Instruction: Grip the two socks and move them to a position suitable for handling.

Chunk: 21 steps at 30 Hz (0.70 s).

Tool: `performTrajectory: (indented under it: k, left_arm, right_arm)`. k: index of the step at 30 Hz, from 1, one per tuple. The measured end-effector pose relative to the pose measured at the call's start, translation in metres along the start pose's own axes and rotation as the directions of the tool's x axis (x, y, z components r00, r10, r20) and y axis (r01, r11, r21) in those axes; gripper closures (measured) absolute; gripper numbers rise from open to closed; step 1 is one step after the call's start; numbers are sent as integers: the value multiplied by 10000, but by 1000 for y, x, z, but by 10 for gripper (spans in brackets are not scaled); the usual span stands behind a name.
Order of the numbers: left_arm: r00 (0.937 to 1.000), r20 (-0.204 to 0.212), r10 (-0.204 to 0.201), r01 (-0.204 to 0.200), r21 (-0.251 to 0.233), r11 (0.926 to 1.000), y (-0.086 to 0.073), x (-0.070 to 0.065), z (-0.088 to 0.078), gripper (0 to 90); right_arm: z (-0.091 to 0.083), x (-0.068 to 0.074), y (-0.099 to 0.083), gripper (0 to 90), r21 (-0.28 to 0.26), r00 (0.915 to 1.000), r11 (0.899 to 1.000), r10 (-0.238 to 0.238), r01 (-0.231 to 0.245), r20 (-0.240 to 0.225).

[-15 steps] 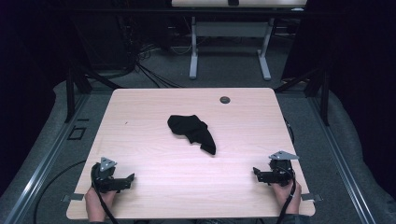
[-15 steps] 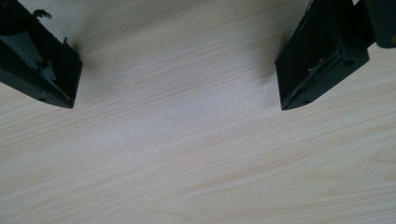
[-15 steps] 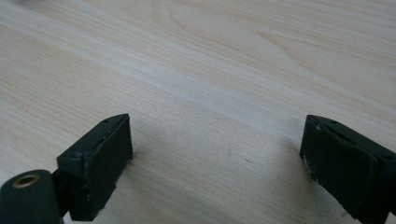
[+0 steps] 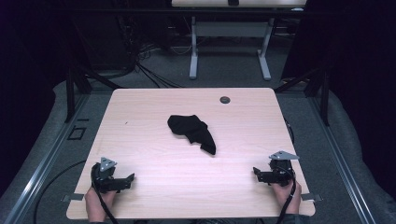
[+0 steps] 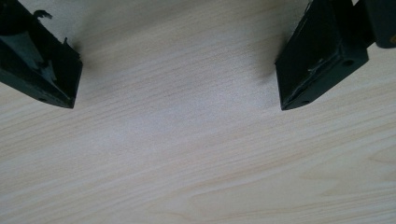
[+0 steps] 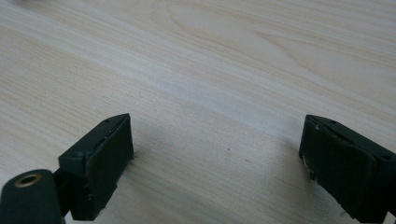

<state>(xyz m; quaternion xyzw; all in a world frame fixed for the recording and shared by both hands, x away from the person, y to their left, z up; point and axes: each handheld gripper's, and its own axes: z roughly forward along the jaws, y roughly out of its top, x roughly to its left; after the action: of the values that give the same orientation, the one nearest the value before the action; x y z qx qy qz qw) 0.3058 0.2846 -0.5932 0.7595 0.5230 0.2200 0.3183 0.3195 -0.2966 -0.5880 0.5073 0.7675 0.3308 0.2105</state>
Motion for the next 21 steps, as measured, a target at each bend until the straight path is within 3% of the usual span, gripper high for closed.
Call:
performTrajectory:
  k: [10,11,13,14,16,21]
  left_arm:
    - [9999,-98,-131,130,-23,9999,0,0,0,2]
    - [9999,-97,-126,126,-19,9999,0,0,0,2]
    - [9999,-98,-115,115,-13,9999,0,0,0,2]
    - [9999,-96,-130,130,-19,9999,0,0,0,2]
    - [9999,-98,-130,130,-19,9999,0,0,0,2]
    - [9999,-97,-116,115,-11,9999,0,1,0,2]
  right_arm:
    - [0,0,2,88,96,10000,10000,-8,8,48]
    - [3,0,6,22,477,9993,9985,-259,272,-268]
    - [4,1,7,4,545,9995,9984,-156,170,-257]
    - [5,-1,11,7,541,9961,9985,143,-97,-866]
    - [5,0,13,4,554,9952,9983,234,-182,-953]
    - [1,15,42,17,565,9883,9980,-191,279,-1516]
